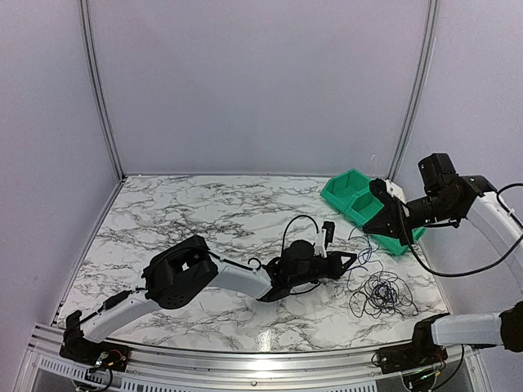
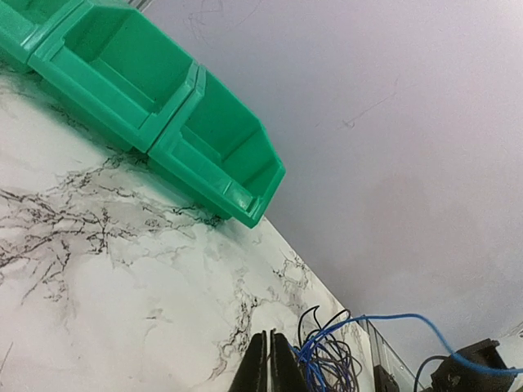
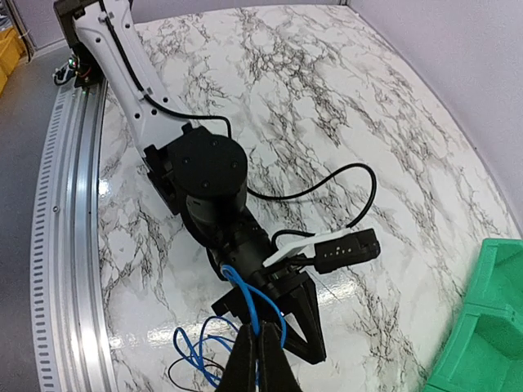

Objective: Untangle the cables

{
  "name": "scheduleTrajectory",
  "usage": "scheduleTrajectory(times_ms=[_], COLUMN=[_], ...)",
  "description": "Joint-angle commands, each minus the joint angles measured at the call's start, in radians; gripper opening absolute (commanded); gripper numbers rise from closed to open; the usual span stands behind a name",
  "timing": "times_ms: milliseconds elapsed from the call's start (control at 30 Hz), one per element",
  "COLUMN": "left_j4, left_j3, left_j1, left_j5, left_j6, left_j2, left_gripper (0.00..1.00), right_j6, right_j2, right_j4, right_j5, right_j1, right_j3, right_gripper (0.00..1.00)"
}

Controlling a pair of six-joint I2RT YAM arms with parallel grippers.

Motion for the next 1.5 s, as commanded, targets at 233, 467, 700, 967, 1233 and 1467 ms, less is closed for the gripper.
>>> scheduleTrajectory(times_ms=[233,467,700,967,1233,1467], left_j4=[0.127,0.273,0.275,0.081,0.041,0.028], left_j3=[-0.254,-0.788,-1.024,-0.820,-0.579,-0.440], left_j1=[-0.008,0.024,-0.014,-0.026,-0.035,-0.035], left_j5=[0.030,-0.096,-0.183,-0.181,-0.156,-0.149], left_j6=[0.018,0.118,0.422,0.537,0.506,0.440], left_j2=[-0.106,-0.427,-0.716,-0.727,-0.581,-0.468], left_gripper=[0.04,0.28,0.55,0.65,0.55,0.34], right_j6=[0.123,0.170,0.165,0.202,0.218,0.237], right_j2=[-0.029,-0.064,-0.065,-0.025,0.033,0.016], right_j4=[0.026,0.088,0.148,0.217,0.226,0.229], right_j5=[-0.044,0.051,0.048,-0.037,-0.078,-0.108], right_j1=[0.008,0.007,0.006,0.008,0.026,0.031], right_j3=[0.136,0.084,-0.060,-0.079,-0.060,-0.052], right_gripper=[0.00,0.00,0.00,0.00,0.00,0.00])
